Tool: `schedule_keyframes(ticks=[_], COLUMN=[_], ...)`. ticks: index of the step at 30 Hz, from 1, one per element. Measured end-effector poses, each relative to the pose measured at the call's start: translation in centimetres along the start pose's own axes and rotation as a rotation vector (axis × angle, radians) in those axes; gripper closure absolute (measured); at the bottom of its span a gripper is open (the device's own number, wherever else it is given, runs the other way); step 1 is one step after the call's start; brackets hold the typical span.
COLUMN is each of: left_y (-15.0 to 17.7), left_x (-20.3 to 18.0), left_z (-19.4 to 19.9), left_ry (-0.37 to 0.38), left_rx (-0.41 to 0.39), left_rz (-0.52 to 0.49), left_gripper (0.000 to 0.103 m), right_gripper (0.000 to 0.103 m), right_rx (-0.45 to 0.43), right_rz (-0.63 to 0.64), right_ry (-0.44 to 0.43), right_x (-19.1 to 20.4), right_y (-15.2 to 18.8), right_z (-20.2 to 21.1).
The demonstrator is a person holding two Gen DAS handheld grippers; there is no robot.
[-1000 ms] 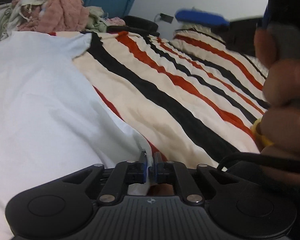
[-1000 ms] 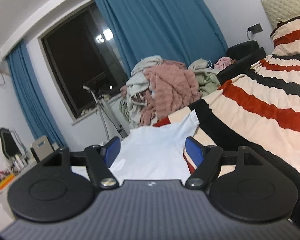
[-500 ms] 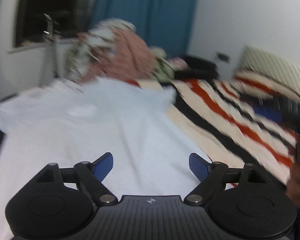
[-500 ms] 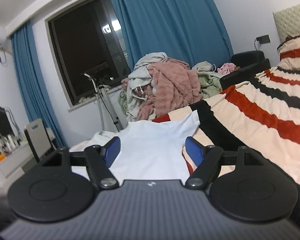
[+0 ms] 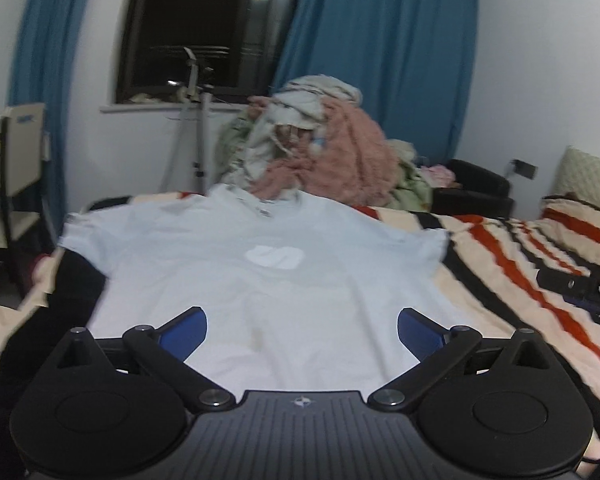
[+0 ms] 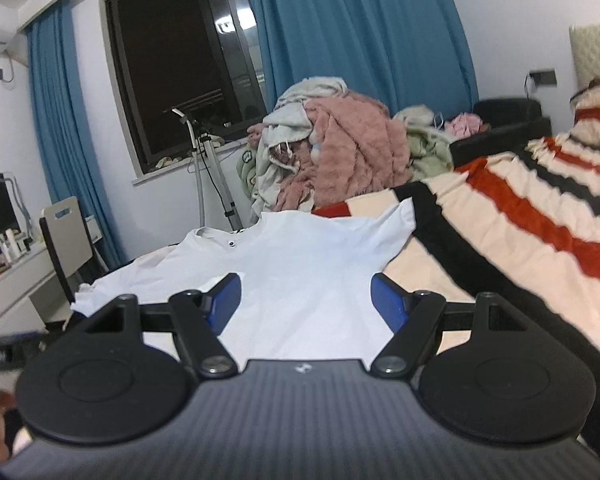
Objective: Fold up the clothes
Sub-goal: 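Open the left gripper and release the smoothed shirt edge, then grasp the shirt side and sleeve with the right gripper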
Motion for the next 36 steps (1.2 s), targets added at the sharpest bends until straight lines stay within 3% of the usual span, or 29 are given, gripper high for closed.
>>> schedule_keyframes(ticks=[5,9,22,27,30,31,33,34,36], left_y=[0.1,0.6,3.3,3.4,3.3,3.3,3.3,3.2,2.9], left_x=[1.4,1.6,2.5,3.3,4.2,4.3,4.6,4.7,4.9], left_z=[0.1,-1.0,-8.3,-11.1,-13.0,-13.5,-14.5,-14.9,-15.2], left_ry=[-0.042,-0.079,-0.093,-0.086,-0.081,-0.079,-0.083,-0.086,-0.090], left_rx=[-0.010,0.012,0.128,0.137,0.151,0.158,0.170,0.172,0.162], left_rz=[0.016,-0.009,-0.021,0.027,0.078,0.088,0.098,0.102,0.119], left_gripper=[0.000,0.000,0.000,0.000,0.000,0.000,0.000,0.000,0.000], right_gripper=[0.029,0.029,0.030,0.030,0.038,0.051,0.088,0.094,0.095], right_rx=[0.092,0.103,0.131,0.091,0.064,0.054,0.036,0.027,0.009], right_rz=[-0.131,-0.148,-0.492,-0.387,-0.308,-0.282,-0.229,-0.203,-0.150], right_ry=[-0.070,-0.057,0.028,0.040,0.045,0.047,0.051,0.053,0.056], right_x=[-1.0,-2.8,-18.2,-16.1,-14.3,-13.7,-12.5,-11.9,-10.7], right_y=[-1.5,-2.4,0.4,-1.8,-3.3,-3.9,-4.9,-5.4,-6.5], right_z=[-6.7,-13.0,-30.1,-31.8,-32.5,-32.8,-33.2,-33.5,-34.0])
Point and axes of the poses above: each gripper's, at about its wrist camera, not at the fingertips, and z roughly against the way its jaws point, x to its left, y to its underside, the point moved 3 cm from there along -z, roughly the way its jaws point
